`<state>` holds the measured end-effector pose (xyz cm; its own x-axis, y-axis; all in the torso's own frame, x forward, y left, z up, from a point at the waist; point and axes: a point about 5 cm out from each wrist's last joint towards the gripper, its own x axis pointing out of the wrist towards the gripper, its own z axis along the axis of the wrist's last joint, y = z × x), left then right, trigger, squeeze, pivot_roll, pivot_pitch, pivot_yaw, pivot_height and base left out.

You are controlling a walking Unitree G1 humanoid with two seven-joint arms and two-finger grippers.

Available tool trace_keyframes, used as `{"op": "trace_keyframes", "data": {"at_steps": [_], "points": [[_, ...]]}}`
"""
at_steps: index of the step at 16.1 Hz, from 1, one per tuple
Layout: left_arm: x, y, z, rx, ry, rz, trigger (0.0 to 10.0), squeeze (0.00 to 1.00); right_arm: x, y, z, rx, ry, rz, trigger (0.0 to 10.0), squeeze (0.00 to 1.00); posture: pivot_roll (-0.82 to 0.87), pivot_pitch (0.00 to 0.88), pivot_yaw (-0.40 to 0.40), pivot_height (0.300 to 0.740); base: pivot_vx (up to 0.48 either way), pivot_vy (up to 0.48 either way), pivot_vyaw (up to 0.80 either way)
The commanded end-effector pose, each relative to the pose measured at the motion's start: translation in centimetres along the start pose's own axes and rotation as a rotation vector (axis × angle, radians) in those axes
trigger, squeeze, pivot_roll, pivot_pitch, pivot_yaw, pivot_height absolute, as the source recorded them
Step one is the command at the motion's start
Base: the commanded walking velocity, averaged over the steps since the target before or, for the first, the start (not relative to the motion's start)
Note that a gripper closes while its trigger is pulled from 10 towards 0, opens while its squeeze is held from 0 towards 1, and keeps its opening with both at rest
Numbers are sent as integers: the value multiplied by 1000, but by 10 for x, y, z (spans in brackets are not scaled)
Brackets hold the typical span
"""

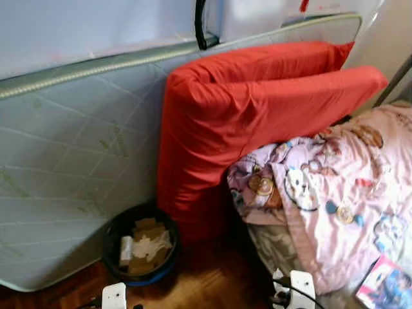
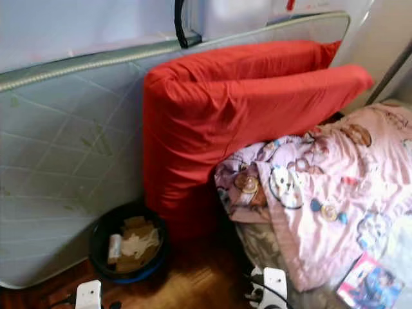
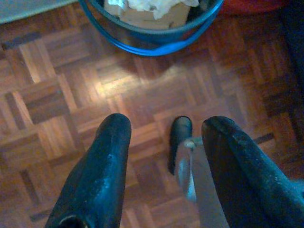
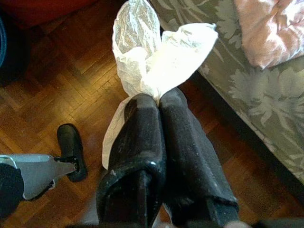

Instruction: Clean up the room

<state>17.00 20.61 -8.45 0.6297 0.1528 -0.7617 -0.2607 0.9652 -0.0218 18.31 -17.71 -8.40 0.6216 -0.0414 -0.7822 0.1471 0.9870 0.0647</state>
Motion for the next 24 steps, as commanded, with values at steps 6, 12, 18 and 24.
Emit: {"op": "trace_keyframes", "data": {"at_steps": [6,12,18,24], "points": [[-2,-3,-11,9,40,-9,10000,0,-2,-8,-7,4,25,-19,10000,0,96,95,-40,740,0,321,0],[-2,-2,-10,12,42,-10,10000,0,-2,-6,-9,4,31,-17,10000,0,97,92,-41,740,0,322,0],[-2,-2,-11,17,44,-11,10000,0,-2,-7,-9,2,32,-17,10000,0,97,76,-38,740,0,322,0],[-2,-2,-11,18,45,-7,10000,0,-2,-6,-10,4,35,-15,10000,0,103,71,-37,740,0,321,0]]}}
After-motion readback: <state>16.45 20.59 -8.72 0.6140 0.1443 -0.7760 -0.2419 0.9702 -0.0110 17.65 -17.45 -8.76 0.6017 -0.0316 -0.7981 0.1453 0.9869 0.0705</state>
